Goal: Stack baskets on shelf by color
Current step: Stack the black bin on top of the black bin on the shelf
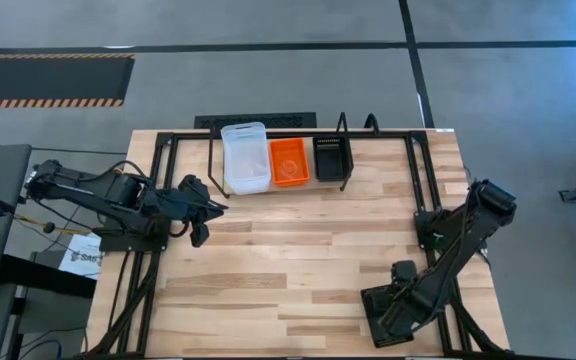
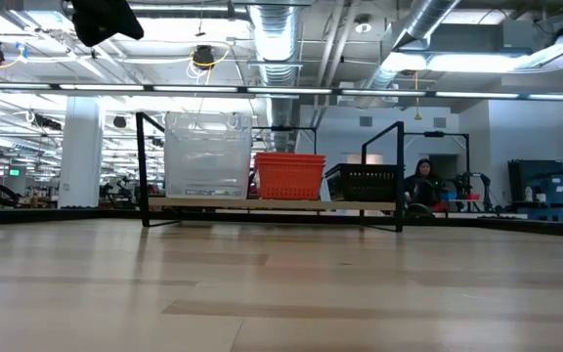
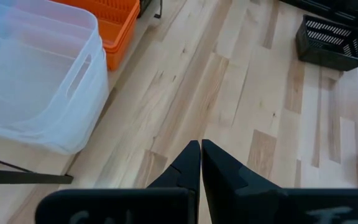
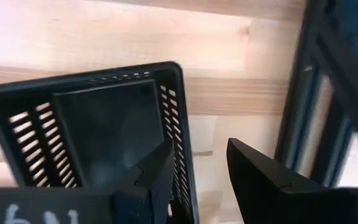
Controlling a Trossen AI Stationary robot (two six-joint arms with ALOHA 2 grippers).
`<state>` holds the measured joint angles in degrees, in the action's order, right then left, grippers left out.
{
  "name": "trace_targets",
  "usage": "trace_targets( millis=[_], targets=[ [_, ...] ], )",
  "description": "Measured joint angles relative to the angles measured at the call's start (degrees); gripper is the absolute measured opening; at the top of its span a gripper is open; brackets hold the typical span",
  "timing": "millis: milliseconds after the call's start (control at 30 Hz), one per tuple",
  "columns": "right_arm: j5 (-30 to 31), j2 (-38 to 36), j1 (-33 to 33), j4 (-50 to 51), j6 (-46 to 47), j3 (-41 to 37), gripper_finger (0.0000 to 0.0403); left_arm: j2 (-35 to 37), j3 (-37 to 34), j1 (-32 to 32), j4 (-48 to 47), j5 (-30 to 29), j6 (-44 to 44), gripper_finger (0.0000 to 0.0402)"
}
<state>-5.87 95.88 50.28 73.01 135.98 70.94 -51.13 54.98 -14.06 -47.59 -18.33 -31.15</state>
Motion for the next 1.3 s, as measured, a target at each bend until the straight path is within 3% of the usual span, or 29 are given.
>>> trace_targets(
  millis=[367, 700, 1000, 1300],
  targets=[
    [0.0, 0.0, 0.2, -4.9, -0.5, -5.8, 0.017, 0.0, 0.0, 0.0, 0.0, 2.1, -1.0, 0.0],
    [-0.1, 0.0, 1.9, -5.0, -0.6, -6.0, 0.017, 0.0, 0.0, 0.0, 0.0, 1.6, -0.2, 0.0],
    [1.3, 0.0, 2.2, -17.3, -0.6, -10.2, 0.017, 0.0, 0.0, 0.0, 0.0, 1.6, -1.3, 0.0],
    [1.3, -1.9, 2.0, -16.7, -0.5, -10.4, 0.017, 0.0, 0.0, 0.0, 0.0, 1.5, -1.5, 0.0]
  ],
)
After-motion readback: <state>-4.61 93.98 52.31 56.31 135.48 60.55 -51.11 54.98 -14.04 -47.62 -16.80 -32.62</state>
